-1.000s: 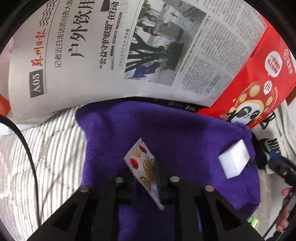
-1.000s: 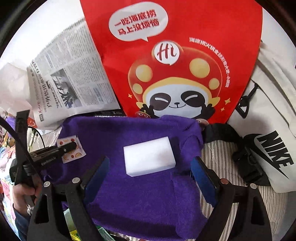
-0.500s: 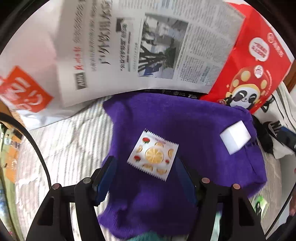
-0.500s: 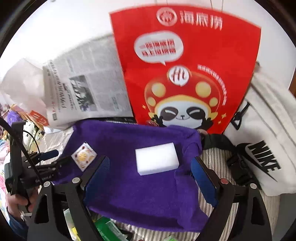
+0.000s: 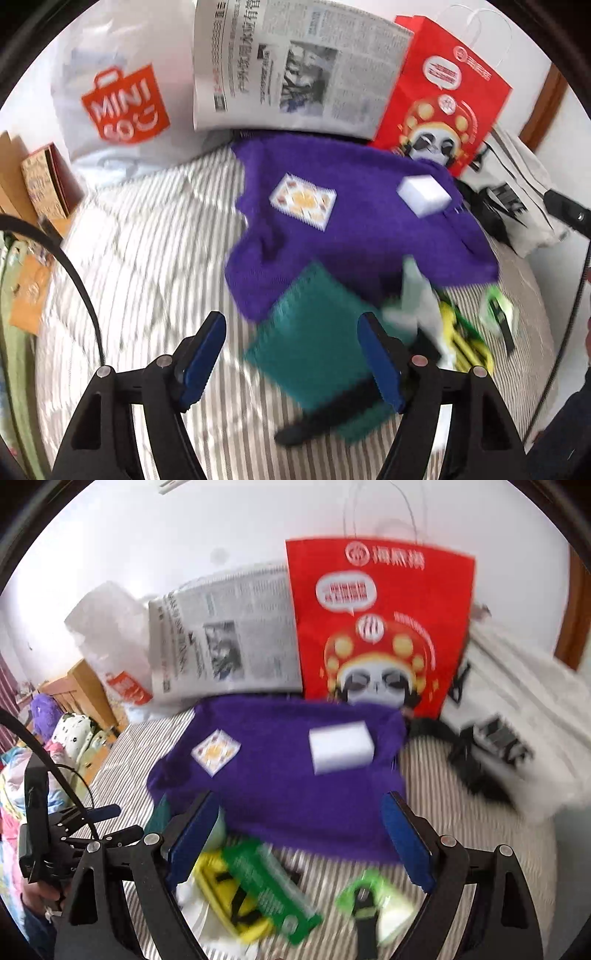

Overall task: Organize soft objects
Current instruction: 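Grasp the black watch strap on the teal pad with the left gripper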

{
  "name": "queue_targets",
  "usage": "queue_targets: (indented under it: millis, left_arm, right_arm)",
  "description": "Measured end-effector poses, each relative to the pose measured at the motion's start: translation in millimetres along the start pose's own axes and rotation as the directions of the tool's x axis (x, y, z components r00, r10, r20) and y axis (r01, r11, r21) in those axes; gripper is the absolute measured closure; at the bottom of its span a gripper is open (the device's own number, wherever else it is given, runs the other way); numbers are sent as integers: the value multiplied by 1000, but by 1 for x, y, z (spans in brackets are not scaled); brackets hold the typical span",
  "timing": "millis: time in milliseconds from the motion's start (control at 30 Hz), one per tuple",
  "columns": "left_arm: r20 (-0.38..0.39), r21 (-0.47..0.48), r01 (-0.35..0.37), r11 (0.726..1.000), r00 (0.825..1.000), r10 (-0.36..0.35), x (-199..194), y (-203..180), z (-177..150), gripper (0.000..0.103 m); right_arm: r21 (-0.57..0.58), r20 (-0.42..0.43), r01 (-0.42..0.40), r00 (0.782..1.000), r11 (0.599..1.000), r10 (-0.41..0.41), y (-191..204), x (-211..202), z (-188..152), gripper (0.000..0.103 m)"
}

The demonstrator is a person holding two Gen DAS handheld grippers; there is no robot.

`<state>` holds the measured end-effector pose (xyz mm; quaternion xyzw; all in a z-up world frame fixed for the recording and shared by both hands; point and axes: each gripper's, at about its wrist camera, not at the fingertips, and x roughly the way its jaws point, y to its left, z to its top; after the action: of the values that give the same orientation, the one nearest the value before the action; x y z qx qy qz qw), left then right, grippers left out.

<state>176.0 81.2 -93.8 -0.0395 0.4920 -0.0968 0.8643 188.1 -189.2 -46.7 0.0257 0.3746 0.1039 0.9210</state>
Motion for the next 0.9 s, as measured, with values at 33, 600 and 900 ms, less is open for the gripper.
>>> queue_targets:
  millis: [33,600,900]
  left_arm:
    - [0,15,15,1000,1000,-15,3,-1,-4,31]
    - [-1,230,75,970,997,-76,28,-1,-62,76]
    - [-13,253,129,959,991,-130,13,-16,-71,84]
  right_arm:
    - [7,-3,-7,1000,1000,7,0,-3,-10,14]
    - [111,-141,77,988,991,-61,-18,-13,-94,14]
    - [99,-169,68,984,993,-50,-14,-3,-99,14]
